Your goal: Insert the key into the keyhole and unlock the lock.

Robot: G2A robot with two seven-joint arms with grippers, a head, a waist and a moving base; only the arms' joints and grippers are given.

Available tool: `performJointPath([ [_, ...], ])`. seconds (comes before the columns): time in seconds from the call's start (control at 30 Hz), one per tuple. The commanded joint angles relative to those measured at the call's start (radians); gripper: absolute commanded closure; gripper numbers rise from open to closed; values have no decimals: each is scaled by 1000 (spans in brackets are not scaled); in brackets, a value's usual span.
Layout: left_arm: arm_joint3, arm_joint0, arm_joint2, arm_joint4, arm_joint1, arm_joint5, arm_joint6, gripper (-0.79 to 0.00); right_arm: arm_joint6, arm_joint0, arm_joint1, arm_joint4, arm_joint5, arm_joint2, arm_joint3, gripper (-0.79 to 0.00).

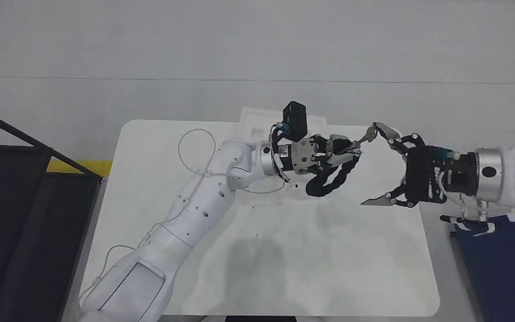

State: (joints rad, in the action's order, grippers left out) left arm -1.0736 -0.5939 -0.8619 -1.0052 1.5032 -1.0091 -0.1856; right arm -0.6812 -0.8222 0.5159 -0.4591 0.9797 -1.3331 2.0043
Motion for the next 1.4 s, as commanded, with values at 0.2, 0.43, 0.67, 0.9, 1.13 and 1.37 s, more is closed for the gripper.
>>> performJointPath([
  [0.2, 14, 5, 1, -7, 4, -3, -5, 0, 24, 42, 7, -87, 33, 26, -7, -785],
  [0.43, 19, 7, 1, -7, 8, 0, -8, 0, 23, 69, 8, -142, 33, 67, 11, -785],
  [0.67, 19, 3, -3, -7, 9, 0, -3, 0, 22, 96, 0, -165, 33, 102, 15, -785],
  [0.9, 11, -4, -14, -7, 8, 1, 7, 0, 22, 112, -16, -146, 33, 124, 5, -785],
  [1.13, -10, -4, -17, -2, -4, -3, 43, 0, 67, 119, -23, -92, 33, 107, -76, -785],
  [1.37, -46, 30, 30, 50, -43, -3, 115, 0, 116, 143, -35, -78, 33, 136, -77, -757],
])
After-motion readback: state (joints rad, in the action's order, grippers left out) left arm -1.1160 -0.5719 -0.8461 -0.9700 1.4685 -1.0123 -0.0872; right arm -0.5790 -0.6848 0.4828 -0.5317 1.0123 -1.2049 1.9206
